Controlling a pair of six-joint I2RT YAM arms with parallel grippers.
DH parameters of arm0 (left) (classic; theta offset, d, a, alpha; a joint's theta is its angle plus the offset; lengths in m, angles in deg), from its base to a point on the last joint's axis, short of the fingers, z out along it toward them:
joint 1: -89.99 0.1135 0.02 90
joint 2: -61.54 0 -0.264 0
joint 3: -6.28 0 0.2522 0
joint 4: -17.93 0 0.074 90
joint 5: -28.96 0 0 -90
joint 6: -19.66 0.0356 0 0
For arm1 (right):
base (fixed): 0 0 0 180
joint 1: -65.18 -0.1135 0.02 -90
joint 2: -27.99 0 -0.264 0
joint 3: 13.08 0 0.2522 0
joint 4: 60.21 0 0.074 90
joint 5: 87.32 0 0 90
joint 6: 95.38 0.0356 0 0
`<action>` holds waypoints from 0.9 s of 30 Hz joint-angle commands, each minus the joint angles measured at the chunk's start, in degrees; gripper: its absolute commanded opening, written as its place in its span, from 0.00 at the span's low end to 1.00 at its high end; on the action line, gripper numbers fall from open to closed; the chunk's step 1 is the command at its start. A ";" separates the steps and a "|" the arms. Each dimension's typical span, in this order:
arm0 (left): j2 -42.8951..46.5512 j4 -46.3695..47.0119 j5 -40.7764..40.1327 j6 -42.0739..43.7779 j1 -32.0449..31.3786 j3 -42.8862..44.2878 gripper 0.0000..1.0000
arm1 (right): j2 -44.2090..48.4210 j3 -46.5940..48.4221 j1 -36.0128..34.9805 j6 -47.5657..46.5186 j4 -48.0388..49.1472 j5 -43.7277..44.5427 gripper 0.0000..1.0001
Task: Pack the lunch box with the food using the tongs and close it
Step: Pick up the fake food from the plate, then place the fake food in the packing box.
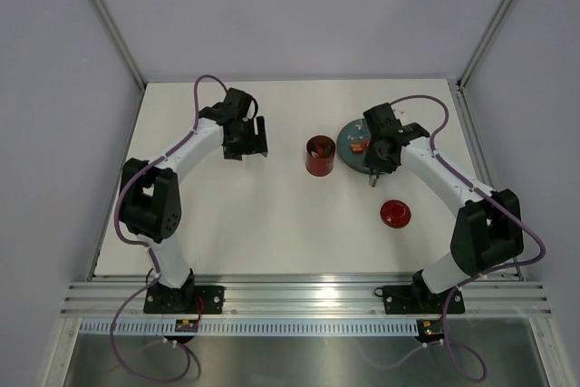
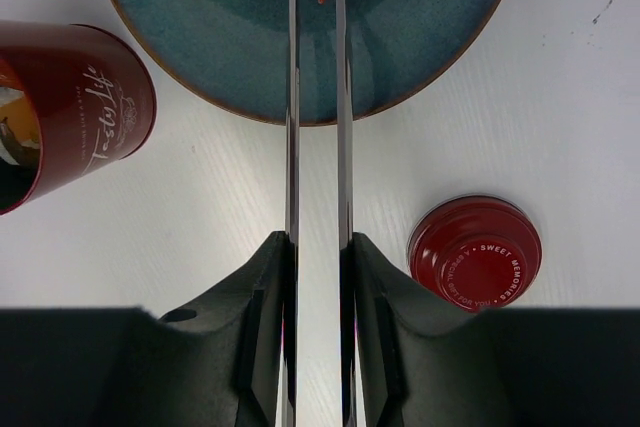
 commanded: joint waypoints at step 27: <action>1.57 1.11 0.35 -0.24 0.23 -0.08 0.77 | 4.70 14.54 -13.68 0.62 -4.33 -3.25 0.00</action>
